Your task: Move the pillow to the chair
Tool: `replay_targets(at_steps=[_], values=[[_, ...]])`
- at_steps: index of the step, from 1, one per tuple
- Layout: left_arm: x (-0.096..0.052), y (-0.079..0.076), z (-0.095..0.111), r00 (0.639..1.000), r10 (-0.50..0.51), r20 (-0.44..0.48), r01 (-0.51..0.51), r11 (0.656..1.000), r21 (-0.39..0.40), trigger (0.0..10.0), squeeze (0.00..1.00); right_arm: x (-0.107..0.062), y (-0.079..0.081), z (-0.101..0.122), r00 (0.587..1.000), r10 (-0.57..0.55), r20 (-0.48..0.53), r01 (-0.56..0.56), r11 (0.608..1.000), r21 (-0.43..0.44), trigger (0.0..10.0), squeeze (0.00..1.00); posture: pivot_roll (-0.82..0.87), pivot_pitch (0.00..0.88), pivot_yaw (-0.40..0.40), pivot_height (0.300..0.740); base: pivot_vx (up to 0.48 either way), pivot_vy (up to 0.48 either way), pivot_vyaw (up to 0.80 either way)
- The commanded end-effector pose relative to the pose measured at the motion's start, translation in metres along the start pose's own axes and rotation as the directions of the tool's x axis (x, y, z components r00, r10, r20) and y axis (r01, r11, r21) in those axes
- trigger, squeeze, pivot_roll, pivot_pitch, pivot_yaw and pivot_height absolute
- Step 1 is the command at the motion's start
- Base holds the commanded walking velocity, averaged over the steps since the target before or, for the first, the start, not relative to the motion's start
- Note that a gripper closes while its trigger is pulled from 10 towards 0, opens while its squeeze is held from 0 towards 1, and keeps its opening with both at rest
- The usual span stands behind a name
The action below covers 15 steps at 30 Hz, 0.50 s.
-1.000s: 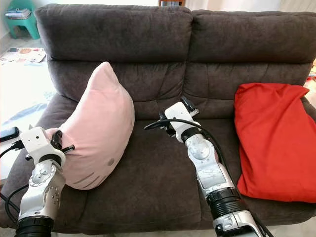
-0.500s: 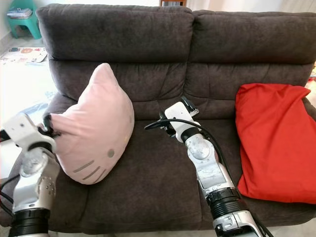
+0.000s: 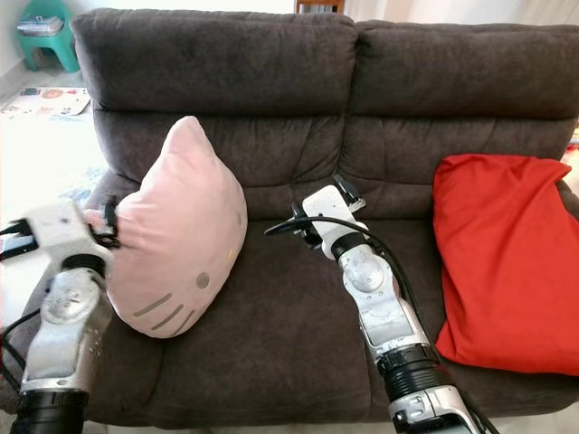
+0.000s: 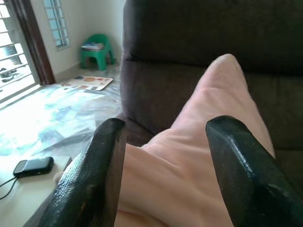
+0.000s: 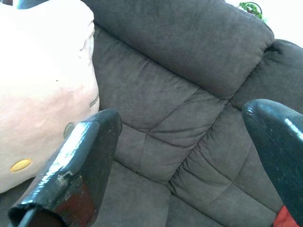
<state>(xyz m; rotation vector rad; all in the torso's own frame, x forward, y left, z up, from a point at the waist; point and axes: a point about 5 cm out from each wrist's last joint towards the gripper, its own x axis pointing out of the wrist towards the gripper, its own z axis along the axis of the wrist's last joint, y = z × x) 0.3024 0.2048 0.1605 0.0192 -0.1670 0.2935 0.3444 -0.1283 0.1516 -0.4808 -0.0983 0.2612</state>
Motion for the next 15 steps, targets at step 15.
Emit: replay_targets(at_steps=[15], values=[[-0.0006,0.0005,0.0037,1.0,-0.004,0.02,0.004,1.0,0.021,10.0,0.0,0.0005,-0.0031,0.0,1.0,-0.013,0.001,0.013,1.0,0.014,10.0,0.0,0.04,0.062,-0.035,0.74,0.0,0.0,0.0]])
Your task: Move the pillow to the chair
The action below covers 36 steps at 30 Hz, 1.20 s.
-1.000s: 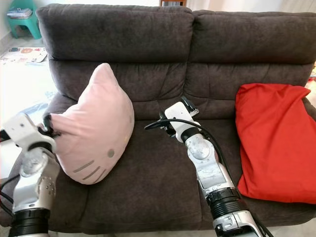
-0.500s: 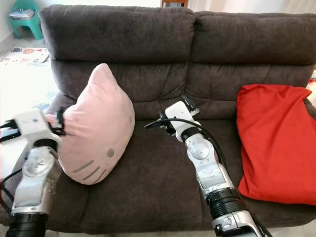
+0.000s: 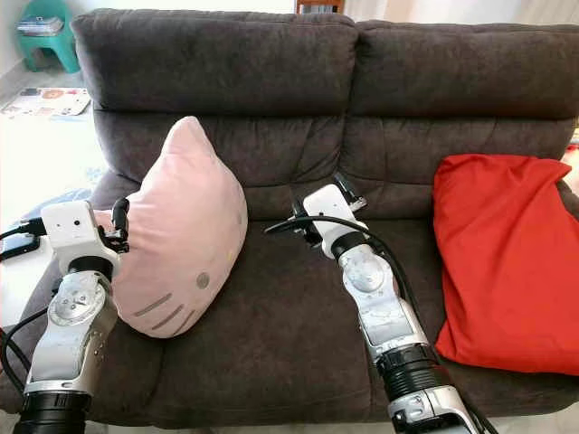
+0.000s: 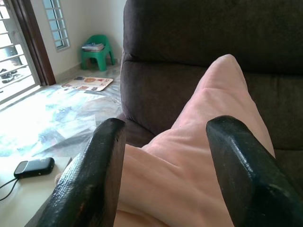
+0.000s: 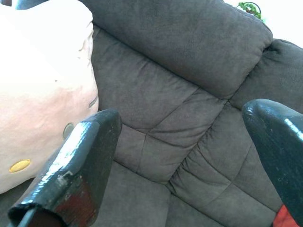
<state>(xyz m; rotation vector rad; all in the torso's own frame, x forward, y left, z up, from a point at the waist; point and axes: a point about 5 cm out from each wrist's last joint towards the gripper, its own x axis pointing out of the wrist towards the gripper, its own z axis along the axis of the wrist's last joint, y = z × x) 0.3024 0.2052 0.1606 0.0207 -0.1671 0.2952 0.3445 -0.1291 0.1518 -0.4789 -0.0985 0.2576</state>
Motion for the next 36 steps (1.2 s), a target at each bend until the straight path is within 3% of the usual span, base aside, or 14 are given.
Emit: replay_targets(at_steps=[1,10,11,12,13,14,15,24,29,36], values=[[-0.001,0.0,0.004,1.0,-0.005,0.02,0.005,1.0,0.019,10.0,0.0,0.001,-0.002,0.0,1.0,-0.01,0.002,0.01,1.0,0.013,10.0,0.0,0.04,0.062,-0.035,0.74,0.0,0.0,0.0],[-0.001,0.0,0.004,1.0,-0.005,0.02,0.005,1.0,0.019,10.0,0.0,0.001,-0.002,0.0,1.0,-0.01,0.002,0.01,1.0,0.013,10.0,0.0,0.04,0.062,-0.035,0.74,0.0,0.0,0.0],[-0.004,-0.004,0.001,0.999,-0.046,0.02,0.044,0.997,0.069,10.0,0.0,0.0,-0.002,0.0,1.0,-0.016,0.014,0.016,1.0,0.026,10.0,0.0,0.04,0.062,-0.035,0.74,0.0,0.0,0.0],[-0.017,-0.011,-0.016,0.992,-0.128,-0.008,0.128,0.982,0.138,10.0,0.0,-0.022,-0.005,-0.036,0.992,-0.115,-0.053,0.124,0.969,0.214,10.0,0.0,0.05,0.0,0.006,0.74,0.0,0.0,0.0],[-0.027,-0.016,-0.028,0.982,-0.186,-0.029,0.188,0.966,0.176,10.0,0.0,-0.041,-0.008,-0.062,0.973,-0.199,-0.115,0.226,0.914,0.336,10.0,0.0,0.05,0.0,0.006,0.74,0.0,0.0,0.0],[-0.033,-0.019,-0.036,0.975,-0.219,-0.043,0.223,0.955,0.193,10.0,0.0,-0.056,-0.009,-0.079,0.952,-0.256,-0.166,0.302,0.864,0.402,10.0,0.0,0.05,0.0,0.005,0.74,0.0,0.0,0.0],[-0.037,-0.022,-0.038,0.97,-0.238,-0.046,0.242,0.95,0.198,10.0,0.0,-0.061,-0.01,-0.084,0.942,-0.283,-0.18,0.334,0.841,0.426,10.0,0.0,0.06,0.0,0.004,0.74,0.0,0.0,0.0],[-0.034,-0.031,-0.03,0.963,-0.271,0.004,0.264,0.941,0.21,10.0,0.0,-0.044,-0.01,-0.059,0.958,-0.282,-0.053,0.277,0.863,0.423,10.0,0.0,0.06,0.01,0.002,0.74,0.0,0.0,0.0],[-0.038,-0.032,-0.041,0.96,-0.279,-0.036,0.281,0.942,0.184,10.0,0.0,-0.048,-0.014,-0.071,0.946,-0.309,-0.093,0.32,0.854,0.41,10.0,0.0,0.06,0.02,-0.001,0.74,0.0,0.0,0.0],[-0.044,-0.013,-0.049,0.978,-0.195,-0.075,0.205,0.967,0.152,10.0,0.0,-0.061,-0.022,-0.083,0.937,-0.325,-0.126,0.348,0.85,0.396,10.0,0.0,0.06,0.032,-0.002,0.74,0.0,0.0,0.0]])
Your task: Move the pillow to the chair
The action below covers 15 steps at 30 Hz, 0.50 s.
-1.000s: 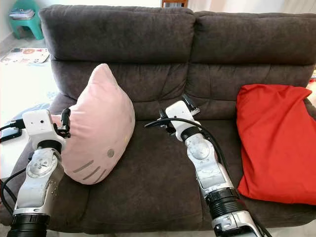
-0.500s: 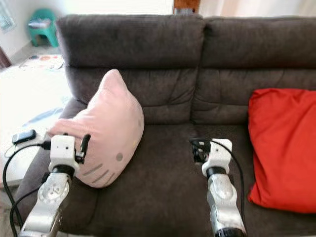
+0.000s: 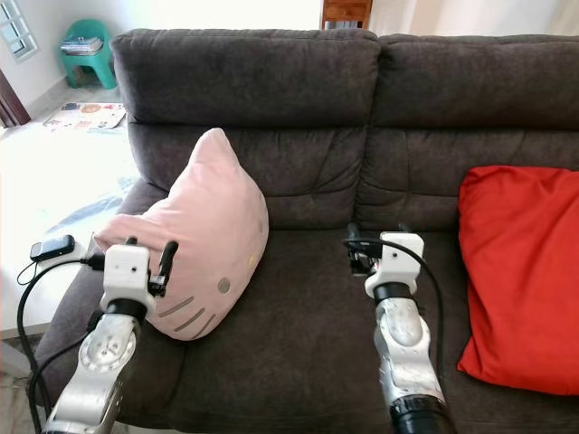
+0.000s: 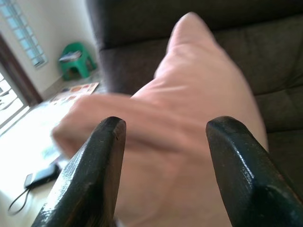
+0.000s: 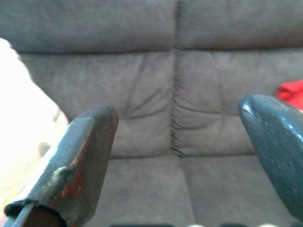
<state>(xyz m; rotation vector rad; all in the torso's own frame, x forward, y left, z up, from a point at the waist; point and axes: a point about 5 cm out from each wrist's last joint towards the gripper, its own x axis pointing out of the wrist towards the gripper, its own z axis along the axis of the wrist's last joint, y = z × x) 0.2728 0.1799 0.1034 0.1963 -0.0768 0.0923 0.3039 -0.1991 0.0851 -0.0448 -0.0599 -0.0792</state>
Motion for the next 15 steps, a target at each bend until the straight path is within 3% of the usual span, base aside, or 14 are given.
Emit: replay_targets(at_steps=[1,15], values=[[0.0,0.004,0.001,1.0,0.02,0.0,-0.02,1.0,-0.015,10.0,0.0,0.0,-0.003,0.002,1.0,-0.007,0.011,0.007,1.0,0.006,10.0,0.0,0.06,0.035,-0.002,0.74,0.0,0.0,0.0],[0.004,-0.001,0.004,1.0,0.014,0.017,-0.013,0.998,-0.055,10.0,0.0,0.007,0.009,0.007,0.999,0.012,0.034,-0.013,0.999,0.033,10.0,0.0,0.05,0.038,-0.004,0.74,0.0,0.0,0.0]])
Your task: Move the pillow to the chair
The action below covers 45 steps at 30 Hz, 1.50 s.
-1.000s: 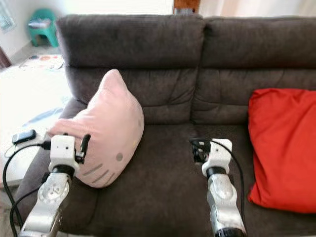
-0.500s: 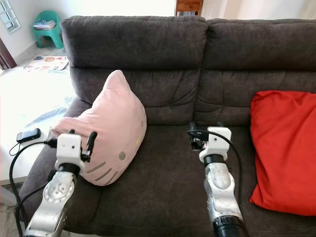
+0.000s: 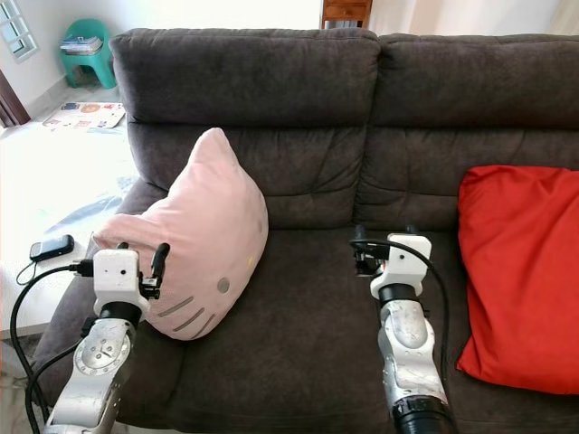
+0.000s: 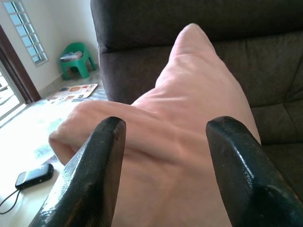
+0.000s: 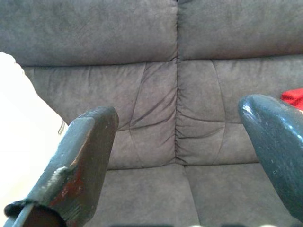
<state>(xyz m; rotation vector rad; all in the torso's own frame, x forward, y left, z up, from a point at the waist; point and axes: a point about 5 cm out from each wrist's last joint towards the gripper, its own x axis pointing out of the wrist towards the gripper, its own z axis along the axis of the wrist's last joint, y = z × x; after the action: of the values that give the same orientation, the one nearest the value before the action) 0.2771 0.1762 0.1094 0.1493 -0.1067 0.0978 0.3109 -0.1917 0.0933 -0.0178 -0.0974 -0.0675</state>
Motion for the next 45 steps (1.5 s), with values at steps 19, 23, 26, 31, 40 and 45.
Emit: replay_targets(at_steps=[19,23,26,31,40,45], values=[[-0.0012,0.001,-0.0035,1.0,0.0,-0.008,0.0,1.0,-0.005,10.0,0.0,0.0027,0.0051,-0.0006,1.0,0.024,0.002,-0.024,1.0,-0.002,10.0,0.0,0.05,0.031,-0.008,0.74,-0.013,0.0,0.0],[-0.0007,0.0006,-0.003,1.0,0.0,-0.005,0.0,1.0,-0.004,10.0,0.0,0.0031,0.0055,-0.0007,1.0,0.027,0.002,-0.027,1.0,-0.002,10.0,0.0,0.05,0.024,-0.007,0.74,-0.249,0.0,0.0],[-0.0007,0.0001,-0.0031,1.0,-0.002,-0.004,0.002,1.0,-0.006,10.0,0.0,0.003,0.0066,-0.001,1.0,0.03,0.002,-0.03,1.0,-0.001,10.0,0.0,0.05,0.021,-0.006,0.74,-0.252,0.0,0.0],[-0.0012,-0.0003,-0.0033,1.0,-0.006,-0.003,0.006,1.0,-0.005,10.0,0.0,0.0026,0.0082,-0.0014,0.999,0.033,0.003,-0.033,0.999,0.003,10.0,0.0,0.04,0.016,-0.006,0.74,-0.248,0.0,0.0],[-0.0004,0.0,-0.003,1.0,0.0,-0.003,0.0,1.0,-0.005,10.0,0.0,0.0036,0.0088,-0.0012,0.999,0.038,0.002,-0.038,0.999,0.0,10.0,0.0,0.04,0.026,-0.01,0.74,-0.25,0.0,0.0],[0.0,-0.0003,-0.0031,1.0,0.001,-0.003,-0.001,1.0,-0.006,10.0,0.0,0.0041,0.0087,-0.0013,0.999,0.039,0.0,-0.039,0.999,-0.002,10.0,0.0,0.04,0.031,-0.013,0.74,-0.249,0.0,0.0]])
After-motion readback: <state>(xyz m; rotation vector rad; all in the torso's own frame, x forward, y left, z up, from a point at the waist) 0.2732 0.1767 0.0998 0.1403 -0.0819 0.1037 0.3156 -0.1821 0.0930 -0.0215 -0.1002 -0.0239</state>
